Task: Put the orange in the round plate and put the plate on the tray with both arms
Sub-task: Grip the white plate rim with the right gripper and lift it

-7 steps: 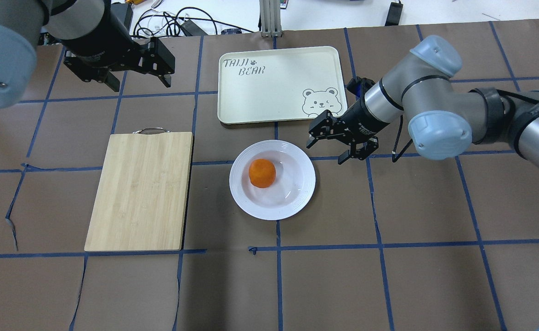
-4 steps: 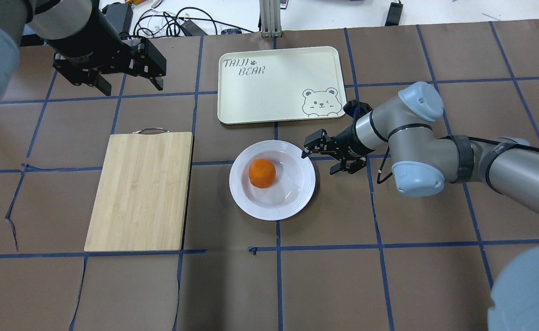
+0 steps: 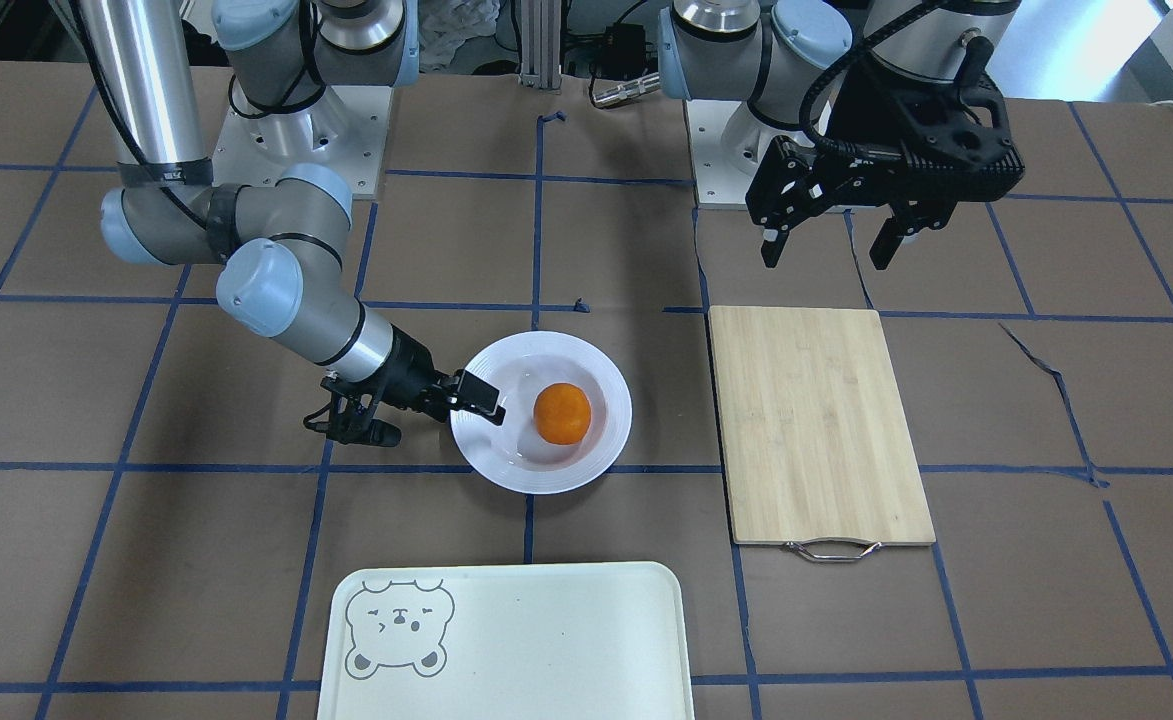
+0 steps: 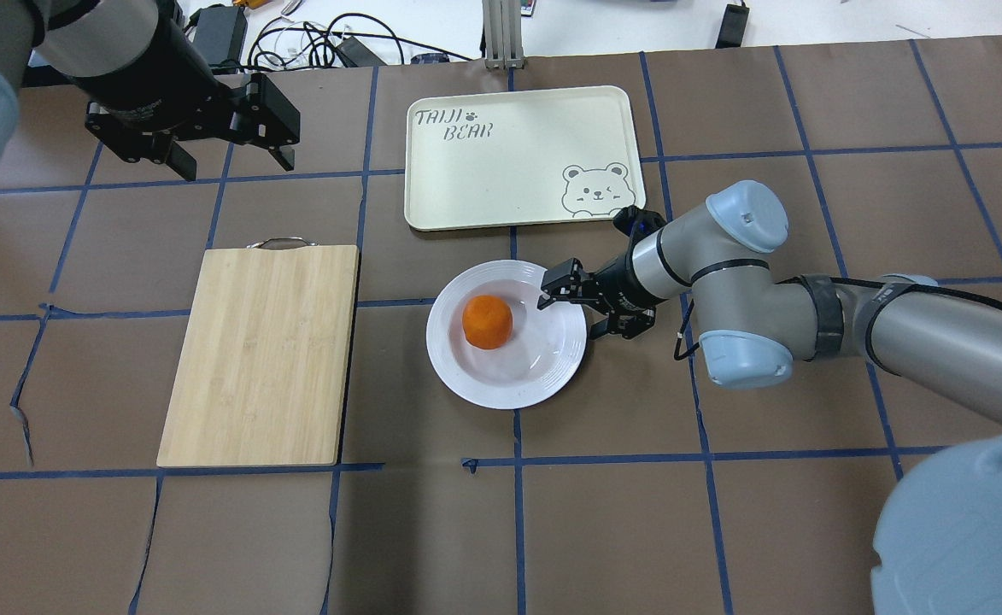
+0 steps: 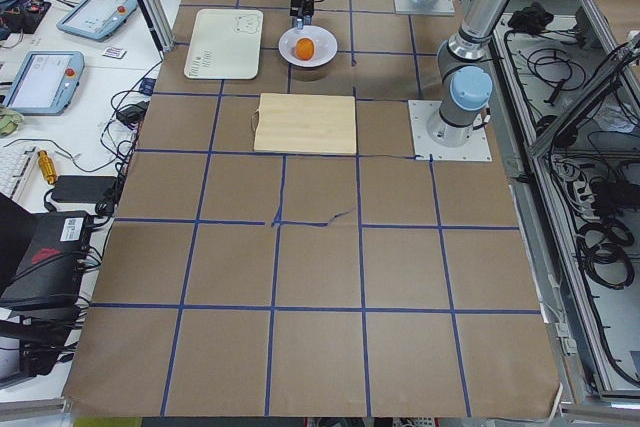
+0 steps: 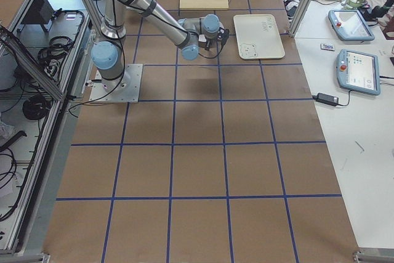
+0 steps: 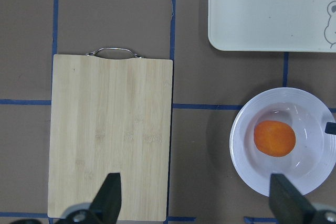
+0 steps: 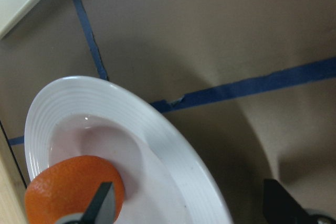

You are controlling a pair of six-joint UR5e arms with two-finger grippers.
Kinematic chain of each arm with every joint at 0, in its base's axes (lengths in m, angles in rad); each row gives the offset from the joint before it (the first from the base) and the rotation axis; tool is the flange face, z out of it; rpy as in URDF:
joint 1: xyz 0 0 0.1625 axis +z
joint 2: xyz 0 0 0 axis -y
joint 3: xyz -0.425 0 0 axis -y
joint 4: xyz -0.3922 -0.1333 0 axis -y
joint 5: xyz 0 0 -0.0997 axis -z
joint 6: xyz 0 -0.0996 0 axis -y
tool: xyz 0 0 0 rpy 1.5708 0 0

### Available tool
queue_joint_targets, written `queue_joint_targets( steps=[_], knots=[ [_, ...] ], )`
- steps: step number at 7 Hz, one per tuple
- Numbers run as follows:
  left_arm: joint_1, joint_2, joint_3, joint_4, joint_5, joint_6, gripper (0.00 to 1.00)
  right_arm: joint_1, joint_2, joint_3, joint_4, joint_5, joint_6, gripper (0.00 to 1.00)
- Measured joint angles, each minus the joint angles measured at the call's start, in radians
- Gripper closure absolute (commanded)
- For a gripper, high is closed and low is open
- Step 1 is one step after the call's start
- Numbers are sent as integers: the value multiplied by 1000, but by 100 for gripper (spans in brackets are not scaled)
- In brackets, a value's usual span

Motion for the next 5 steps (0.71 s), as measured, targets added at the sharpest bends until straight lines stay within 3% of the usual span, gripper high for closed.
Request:
queue_joint_targets(
  steps=[1,2,3,5],
  knots=[
    [0,0,-2,0,0,2,0,22,8,-2,-3,0,1,0],
    [1,1,-4,0,0,2,0,33,13,-1,-3,-1,1,19],
    [2,2,-5,-1,-2,3,0,37,15,0,-13,-2,0,53],
    [3,5,-10,-1,-4,3,0,37,20,2,-59,-2,2,92]
  ],
)
